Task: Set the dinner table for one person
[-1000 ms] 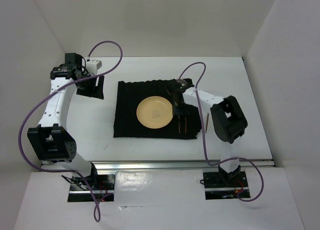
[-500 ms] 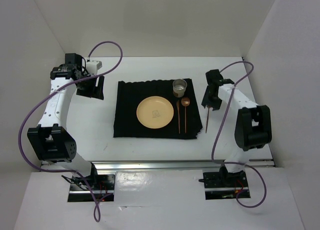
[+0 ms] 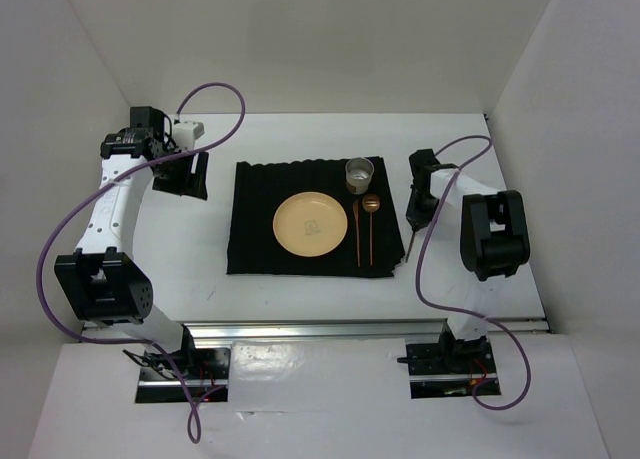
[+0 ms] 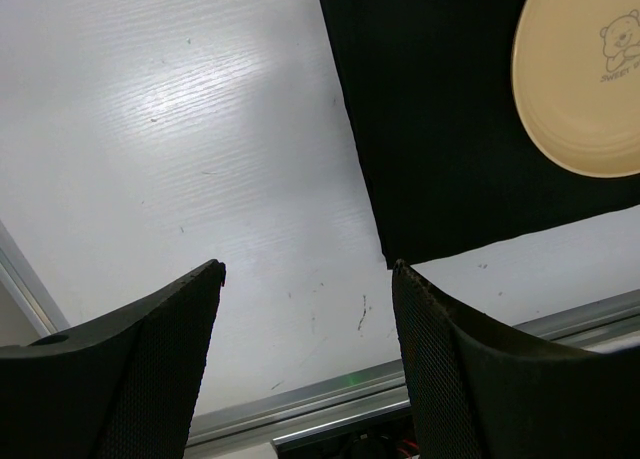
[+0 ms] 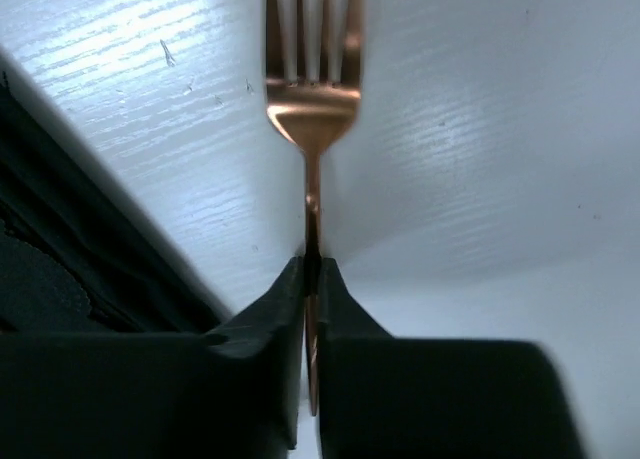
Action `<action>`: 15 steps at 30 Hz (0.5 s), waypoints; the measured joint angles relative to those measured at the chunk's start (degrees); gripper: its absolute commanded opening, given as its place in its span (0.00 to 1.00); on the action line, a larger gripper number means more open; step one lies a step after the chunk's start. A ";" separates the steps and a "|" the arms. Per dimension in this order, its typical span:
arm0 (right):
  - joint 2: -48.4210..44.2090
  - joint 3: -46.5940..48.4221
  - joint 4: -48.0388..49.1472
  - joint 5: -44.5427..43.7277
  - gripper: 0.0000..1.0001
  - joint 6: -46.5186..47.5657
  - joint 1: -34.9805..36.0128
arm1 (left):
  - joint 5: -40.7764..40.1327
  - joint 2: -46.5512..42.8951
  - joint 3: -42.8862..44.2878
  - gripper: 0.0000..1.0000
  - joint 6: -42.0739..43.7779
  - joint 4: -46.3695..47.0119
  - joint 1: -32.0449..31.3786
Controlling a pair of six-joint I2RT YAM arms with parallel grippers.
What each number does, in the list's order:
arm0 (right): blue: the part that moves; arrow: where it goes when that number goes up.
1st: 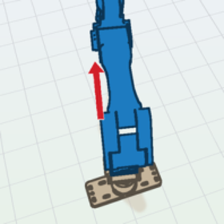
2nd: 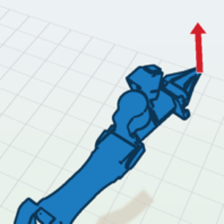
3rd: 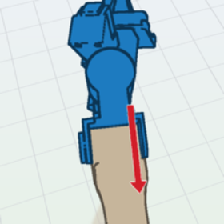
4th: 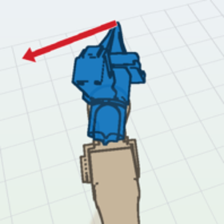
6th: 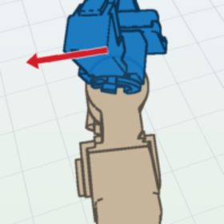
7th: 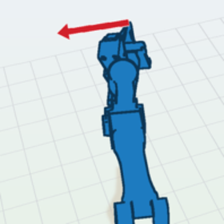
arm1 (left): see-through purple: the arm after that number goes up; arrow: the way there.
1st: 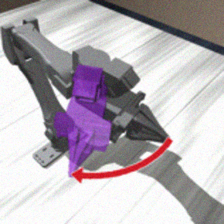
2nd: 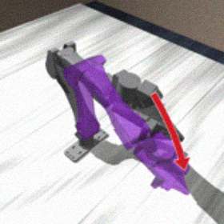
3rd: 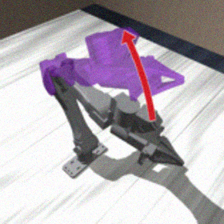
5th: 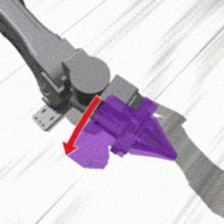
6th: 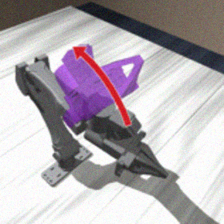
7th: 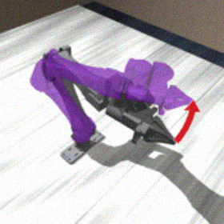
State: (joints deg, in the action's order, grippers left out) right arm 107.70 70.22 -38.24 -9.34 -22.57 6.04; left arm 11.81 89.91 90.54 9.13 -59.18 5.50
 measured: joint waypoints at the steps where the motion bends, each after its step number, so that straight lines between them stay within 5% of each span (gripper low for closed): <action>1: 0.22 0.26 0.13 0.02 0.00 -0.13 -0.04 | -0.02 0.00 0.00 0.76 0.00 -0.02 0.02; 9: -1.07 0.26 0.44 -1.66 0.00 -3.06 -0.70 | 1.51 0.00 0.37 0.76 1.97 -1.73 -0.07; 15: -12.76 3.23 -1.53 -6.14 0.00 -6.49 1.42 | 4.04 0.00 7.10 0.78 4.11 -3.82 -4.96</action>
State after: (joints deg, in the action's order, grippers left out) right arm 94.94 73.45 -39.77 -15.49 -29.06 7.46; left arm 15.86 89.91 97.65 13.23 -63.00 0.54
